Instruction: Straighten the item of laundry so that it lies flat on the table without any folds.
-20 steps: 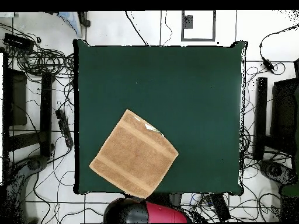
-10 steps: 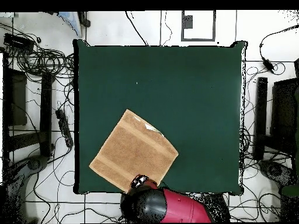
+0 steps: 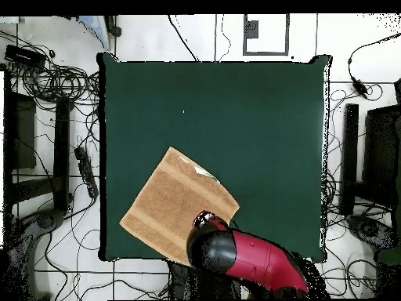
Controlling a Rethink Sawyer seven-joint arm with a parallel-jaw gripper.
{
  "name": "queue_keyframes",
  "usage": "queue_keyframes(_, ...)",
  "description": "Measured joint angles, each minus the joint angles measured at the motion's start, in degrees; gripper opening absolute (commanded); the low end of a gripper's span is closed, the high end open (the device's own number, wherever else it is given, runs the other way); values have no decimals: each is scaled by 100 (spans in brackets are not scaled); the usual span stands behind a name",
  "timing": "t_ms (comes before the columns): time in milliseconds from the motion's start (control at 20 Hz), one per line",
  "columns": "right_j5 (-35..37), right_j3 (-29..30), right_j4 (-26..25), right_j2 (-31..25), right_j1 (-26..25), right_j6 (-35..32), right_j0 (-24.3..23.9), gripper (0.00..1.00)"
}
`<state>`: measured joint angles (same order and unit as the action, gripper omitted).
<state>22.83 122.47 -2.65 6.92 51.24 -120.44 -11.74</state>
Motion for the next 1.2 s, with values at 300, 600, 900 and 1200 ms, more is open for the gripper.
queue_keyframes(300,-1,-369,-223,-95,-453,0,-170,100)
queue_keyframes(600,-1,-596,-367,-123,-678,0,-202,100)
queue_keyframes(900,0,-771,-481,-158,-816,0,-216,100)
queue_keyframes(1200,-70,-1094,-674,-351,-1089,0,-333,100)
